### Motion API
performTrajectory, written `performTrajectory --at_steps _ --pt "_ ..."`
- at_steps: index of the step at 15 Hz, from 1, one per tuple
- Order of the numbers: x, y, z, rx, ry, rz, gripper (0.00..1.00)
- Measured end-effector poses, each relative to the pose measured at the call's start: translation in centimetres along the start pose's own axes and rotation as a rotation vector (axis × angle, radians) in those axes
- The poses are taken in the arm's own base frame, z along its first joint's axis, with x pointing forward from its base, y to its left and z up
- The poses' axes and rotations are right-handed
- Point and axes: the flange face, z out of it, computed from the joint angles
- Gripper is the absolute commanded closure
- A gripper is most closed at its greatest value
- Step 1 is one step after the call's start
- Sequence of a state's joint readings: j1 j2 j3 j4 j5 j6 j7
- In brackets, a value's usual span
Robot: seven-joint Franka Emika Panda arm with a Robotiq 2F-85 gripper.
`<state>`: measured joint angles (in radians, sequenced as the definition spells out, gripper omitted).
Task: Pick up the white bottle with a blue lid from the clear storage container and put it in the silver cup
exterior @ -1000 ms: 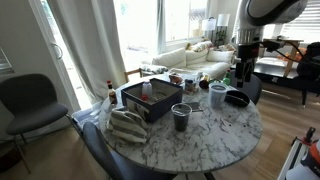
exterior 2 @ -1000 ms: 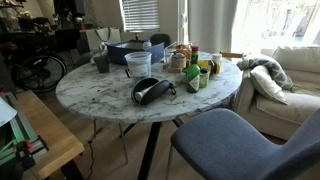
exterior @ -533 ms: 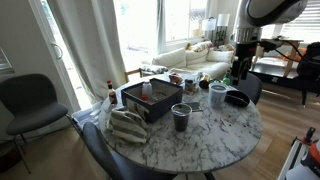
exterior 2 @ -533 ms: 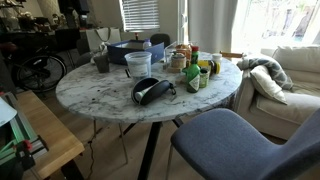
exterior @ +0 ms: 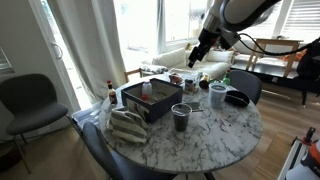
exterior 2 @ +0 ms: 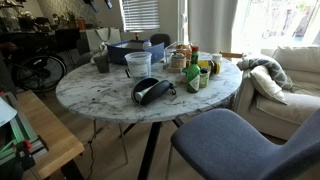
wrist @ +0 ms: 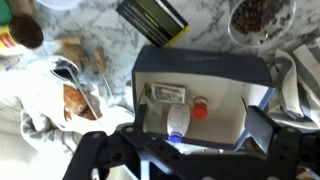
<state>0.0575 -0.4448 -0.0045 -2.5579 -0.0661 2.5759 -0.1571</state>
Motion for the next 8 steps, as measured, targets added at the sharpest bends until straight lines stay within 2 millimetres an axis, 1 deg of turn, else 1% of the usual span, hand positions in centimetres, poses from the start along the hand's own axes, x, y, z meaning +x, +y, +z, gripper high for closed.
performTrajectory --at_steps 2,4,6,8 --pt "3.9 -1.7 0.9 0.031 0.068 -0.039 0.0" --pt "7.8 -2.4 2.3 0.072 0.102 -0.058 0.0" --pt "11.1 -1.8 4.0 0.12 0.122 -0.056 0.0" --pt "13.8 -0.4 5.8 0.176 0.134 -0.047 0.0"
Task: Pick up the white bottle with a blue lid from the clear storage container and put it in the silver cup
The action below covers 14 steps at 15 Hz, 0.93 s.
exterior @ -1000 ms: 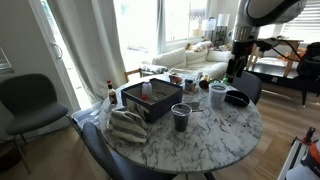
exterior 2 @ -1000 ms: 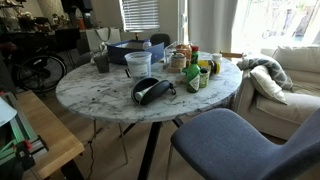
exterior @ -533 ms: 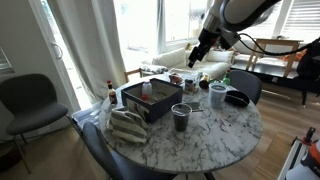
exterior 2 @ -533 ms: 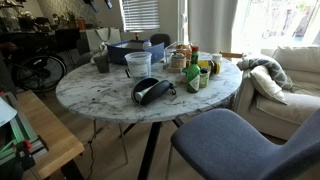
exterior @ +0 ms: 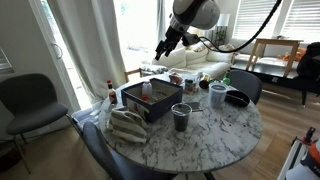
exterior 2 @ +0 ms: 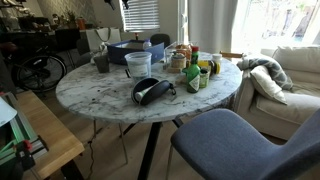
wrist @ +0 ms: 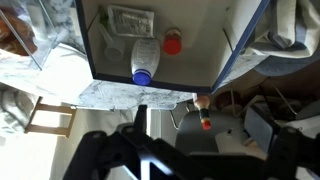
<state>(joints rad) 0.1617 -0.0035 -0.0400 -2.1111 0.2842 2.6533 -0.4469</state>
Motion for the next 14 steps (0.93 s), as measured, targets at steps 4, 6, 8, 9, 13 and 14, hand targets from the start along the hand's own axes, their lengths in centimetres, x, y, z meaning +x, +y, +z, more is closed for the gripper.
performTrajectory --at_steps 4,6,8,9,13,14 --pt "1.4 1.7 1.2 0.025 -0.004 -0.001 0.0" --pt "1.6 1.1 0.9 0.03 0.0 -0.006 0.0" --pt "1.7 1.0 0.9 0.031 0.001 -0.007 0.0" --pt "1.7 1.0 0.9 0.031 0.001 -0.006 0.0" --pt "1.7 1.1 1.4 -0.011 -0.001 0.026 0.0" --pt "1.5 1.3 2.6 -0.053 0.001 0.051 0.0"
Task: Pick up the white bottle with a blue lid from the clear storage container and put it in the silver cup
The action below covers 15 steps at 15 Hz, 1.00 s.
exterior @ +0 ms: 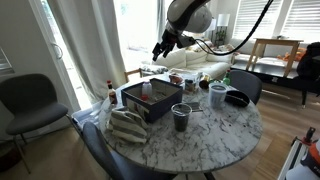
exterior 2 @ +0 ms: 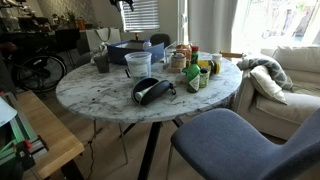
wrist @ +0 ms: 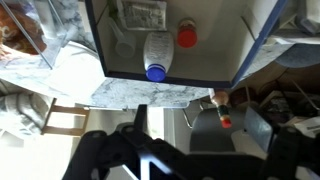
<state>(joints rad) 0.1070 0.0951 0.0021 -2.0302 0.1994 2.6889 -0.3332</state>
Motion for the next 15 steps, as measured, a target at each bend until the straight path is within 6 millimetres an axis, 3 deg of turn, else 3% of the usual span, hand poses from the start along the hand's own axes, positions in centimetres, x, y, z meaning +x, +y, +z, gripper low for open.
performTrajectory --at_steps 4,8,11,15 --pt "-1.8 1.0 8.0 -0.15 -0.052 0.068 0.0" --pt "-0.6 -4.1 15.5 -0.142 -0.161 0.108 0.0" --pt "2.0 -7.2 18.0 -0.114 -0.206 0.105 0.0" --pt "4.8 -6.2 18.7 -0.114 -0.222 0.144 0.0"
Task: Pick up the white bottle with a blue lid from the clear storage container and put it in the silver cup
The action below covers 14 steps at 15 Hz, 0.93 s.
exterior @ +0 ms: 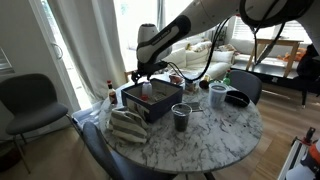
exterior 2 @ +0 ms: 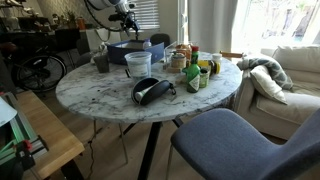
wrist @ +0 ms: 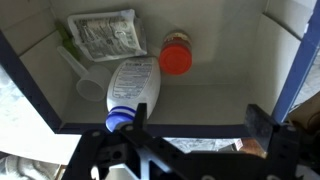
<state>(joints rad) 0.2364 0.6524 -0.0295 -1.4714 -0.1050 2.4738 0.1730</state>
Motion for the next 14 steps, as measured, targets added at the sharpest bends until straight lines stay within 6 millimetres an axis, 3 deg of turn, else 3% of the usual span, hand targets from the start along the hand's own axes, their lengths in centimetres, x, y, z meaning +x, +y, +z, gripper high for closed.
performTrajectory --at_steps 6,14 --pt "0.8 1.0 0.4 -0.001 0.011 0.009 0.0" --pt "3.1 7.7 3.3 0.056 -0.036 0.05 0.0"
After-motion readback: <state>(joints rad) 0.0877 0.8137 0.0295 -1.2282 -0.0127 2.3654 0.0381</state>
